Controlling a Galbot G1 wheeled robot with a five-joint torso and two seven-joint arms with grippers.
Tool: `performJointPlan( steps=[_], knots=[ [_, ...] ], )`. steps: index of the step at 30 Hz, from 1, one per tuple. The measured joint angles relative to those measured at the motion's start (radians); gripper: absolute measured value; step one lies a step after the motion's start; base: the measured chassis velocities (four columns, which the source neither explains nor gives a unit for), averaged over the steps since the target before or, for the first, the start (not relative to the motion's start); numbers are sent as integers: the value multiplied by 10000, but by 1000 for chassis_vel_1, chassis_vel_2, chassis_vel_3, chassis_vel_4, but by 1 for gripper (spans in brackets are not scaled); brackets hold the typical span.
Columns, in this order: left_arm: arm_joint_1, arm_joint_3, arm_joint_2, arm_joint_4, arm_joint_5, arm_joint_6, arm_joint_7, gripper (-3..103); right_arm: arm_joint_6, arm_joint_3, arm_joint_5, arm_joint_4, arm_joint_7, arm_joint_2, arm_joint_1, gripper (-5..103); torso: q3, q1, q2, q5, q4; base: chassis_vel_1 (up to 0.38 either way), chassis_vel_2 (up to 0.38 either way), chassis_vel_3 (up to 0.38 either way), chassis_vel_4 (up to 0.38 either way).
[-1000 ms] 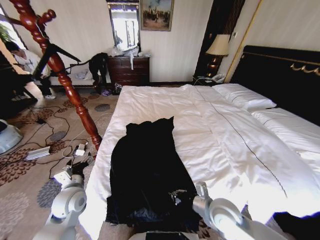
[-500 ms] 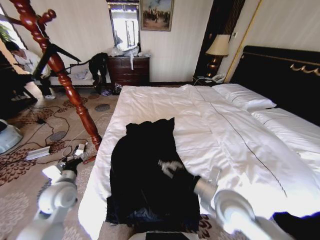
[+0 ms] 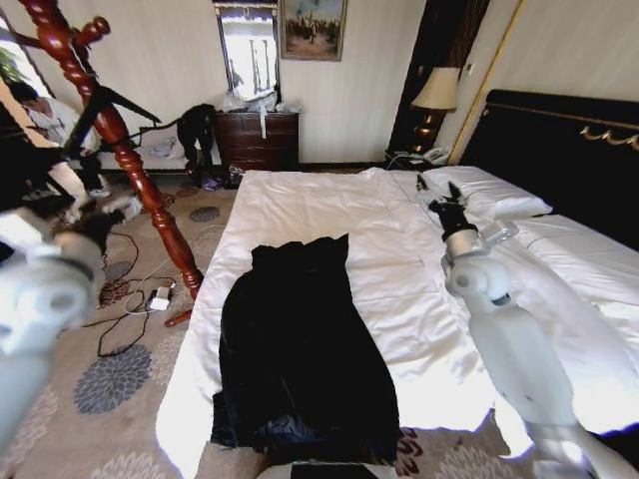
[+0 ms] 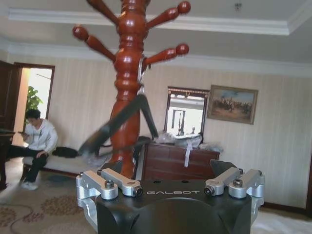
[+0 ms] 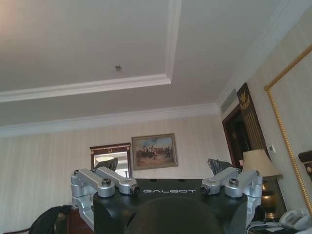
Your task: Pick up the clothes from the bed and hang them on the clothes hanger.
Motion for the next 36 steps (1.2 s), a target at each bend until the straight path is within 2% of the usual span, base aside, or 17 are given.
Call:
performJointPlan(
  steps=[1, 3, 4, 7, 10, 13, 16, 17, 20, 21, 22, 25, 30, 32, 36],
  knots=[
    [-1042, 778, 129, 755, -12, 83, 293, 100, 108, -45, -201, -174, -76, 310, -37, 100, 1, 0, -1, -3, 3, 0, 0, 0, 0],
    [-2228, 1683, 72, 1677, 247, 247, 687, 100, 128, -74, -270, -217, -87, 701, -127, 100, 2, 2, 0, -19, -1, 0, 0, 0, 0],
    [-2228, 1683, 72, 1677, 247, 247, 687, 100, 128, -74, -270, -217, -87, 701, -127, 100, 2, 2, 0, -19, -1, 0, 0, 0, 0],
    [-3475, 2397, -349, 2704, 633, 391, 1077, 100, 45, -85, -267, -118, 26, 941, -242, 100, 0, -2, 0, -12, 5, 0, 0, 0, 0],
    [-4269, 2860, -657, 3304, 886, 396, 1282, 100, -91, -53, -194, 6, 175, 837, -334, 100, 0, -3, 0, -18, -6, 0, 0, 0, 0],
    [-5011, 3275, -848, 3680, 958, 427, 1359, 100, -211, 7, -155, 80, 282, 690, -425, 100, -1, -2, 0, -13, -1, 0, 0, 0, 0],
    [-6391, 4007, -1048, 4260, 1018, 1022, 1261, 100, -486, 106, 52, 293, 567, 490, -695, 100, -1, -3, 1, -12, -6, 0, 0, 0, 0],
    [-6391, 4007, -1048, 4260, 1018, 1022, 1261, 100, -486, 106, 52, 293, 567, 490, -695, 100, -1, -3, 1, -12, -6, 0, 0, 0, 0],
    [-7717, 4804, -1058, 4991, 1160, 1875, 1360, 100, -682, 210, 172, 478, 733, 362, -986, 100, -2, -4, 1, -8, 3, 0, 0, 0, 0],
    [-8375, 5318, -1040, 5526, 1267, 2090, 1714, 100, -728, 263, 176, 534, 754, 327, -1103, 100, -2, -4, 1, -8, 0, 0, 0, 0, 0],
    [-8375, 5318, -1040, 5526, 1267, 2090, 1714, 100, -728, 263, 176, 534, 754, 327, -1103, 100, -2, -4, 1, -8, 0, 0, 0, 0, 0],
    [-9688, 6562, -1118, 7060, 1512, 2336, 2674, 100, -824, 390, 177, 679, 831, 284, -1322, 100, -2, -4, 1, -11, 0, 0, 0, 0, 0],
    [-10618, 7364, -1399, 8356, 1624, 2740, 3727, 100, -930, 480, 199, 848, 917, 211, -1537, 100, -1, -4, 1, -12, 2, 0, 0, 0, 0],
    [-10940, 7589, -1617, 8857, 1791, 2946, 3834, 100, -967, 554, 200, 888, 945, 166, -1623, 100, -2, -5, 2, -12, -3, 0, 0, 0, 0],
    [-11082, 7586, -1817, 9032, 1986, 3148, 3806, 100, -1006, 651, 200, 892, 973, 89, -1714, 100, 0, -1, 0, -12, -2, 0, 0, 0, 0]
  ],
)
